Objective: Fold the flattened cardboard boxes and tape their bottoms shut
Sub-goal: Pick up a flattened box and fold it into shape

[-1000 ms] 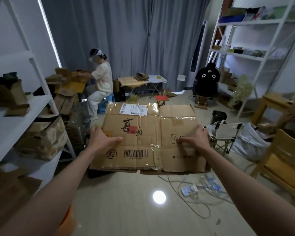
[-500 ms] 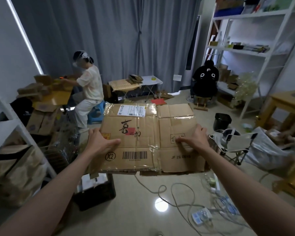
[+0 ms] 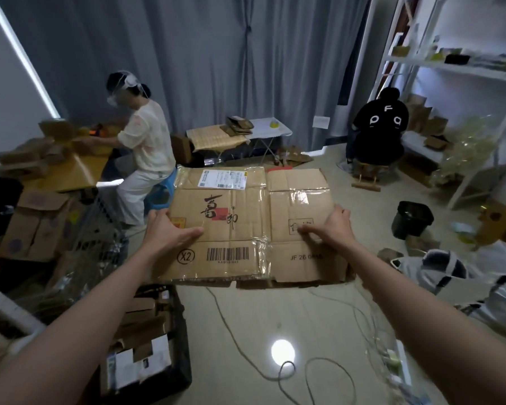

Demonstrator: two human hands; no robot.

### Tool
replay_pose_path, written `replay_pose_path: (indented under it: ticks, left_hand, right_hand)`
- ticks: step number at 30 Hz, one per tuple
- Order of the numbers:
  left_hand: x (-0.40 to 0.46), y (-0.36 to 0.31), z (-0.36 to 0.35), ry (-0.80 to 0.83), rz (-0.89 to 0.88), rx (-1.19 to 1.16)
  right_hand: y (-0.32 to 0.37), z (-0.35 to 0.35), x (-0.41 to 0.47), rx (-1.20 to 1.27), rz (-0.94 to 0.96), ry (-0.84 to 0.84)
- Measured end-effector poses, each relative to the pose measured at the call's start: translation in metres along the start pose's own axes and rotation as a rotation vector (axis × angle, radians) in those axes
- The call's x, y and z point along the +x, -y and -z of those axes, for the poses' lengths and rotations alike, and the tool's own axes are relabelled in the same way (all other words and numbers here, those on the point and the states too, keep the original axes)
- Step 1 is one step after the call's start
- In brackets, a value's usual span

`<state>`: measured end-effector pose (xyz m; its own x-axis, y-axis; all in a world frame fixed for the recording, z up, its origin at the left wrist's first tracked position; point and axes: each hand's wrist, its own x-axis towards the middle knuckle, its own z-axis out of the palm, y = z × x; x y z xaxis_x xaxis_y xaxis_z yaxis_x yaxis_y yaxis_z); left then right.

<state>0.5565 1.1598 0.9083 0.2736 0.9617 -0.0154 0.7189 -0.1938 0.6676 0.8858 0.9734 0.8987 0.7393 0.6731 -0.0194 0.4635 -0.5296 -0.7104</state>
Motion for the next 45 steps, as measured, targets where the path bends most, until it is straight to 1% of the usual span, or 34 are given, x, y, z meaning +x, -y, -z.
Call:
replay_pose_path:
  ticks: [6, 11, 15, 18, 24, 29, 33, 40, 42, 45]
  left_hand:
    - [0.13, -0.009, -0.027, 0.026, 0.03, -0.024]
    - [0.255, -0.025, -0.059, 0.022, -0.002, -0.034]
    - [0.371, -0.039, -0.077, 0.091, -0.014, -0.064]
    - [0.466, -0.048, -0.099, 0.139, -0.028, -0.034]
    - [0.568, -0.136, -0.134, 0.119, -0.109, 0.003]
    - [0.661, -0.179, -0.19, 0.168, -0.128, 0.017]
    - [0.738, -0.221, -0.243, 0.184, -0.146, 0.017]
    - [0.861, -0.313, -0.324, 0.223, -0.139, -0.01]
    - [0.889, -0.333, -0.341, 0.202, -0.126, -0.006]
    - [0.937, -0.355, -0.363, 0.214, -0.112, -0.014]
  right_hand:
    - [0.023, -0.039, 0.121, -0.003, -0.008, 0.0]
    - [0.042, -0.073, 0.234, -0.017, -0.022, -0.012]
    - [0.067, -0.088, 0.329, -0.012, -0.068, -0.032]
    - [0.082, -0.09, 0.392, 0.016, -0.107, -0.057]
    - [0.084, -0.084, 0.506, 0.057, -0.182, -0.108]
    - [0.063, -0.083, 0.602, 0.061, -0.191, -0.137]
    - [0.042, -0.08, 0.7, 0.089, -0.208, -0.144]
    - [0.022, -0.056, 0.868, 0.08, -0.228, -0.154]
    - [0.023, -0.05, 0.91, 0.07, -0.226, -0.155]
    - [0.026, -0.045, 0.969, 0.046, -0.21, -0.173]
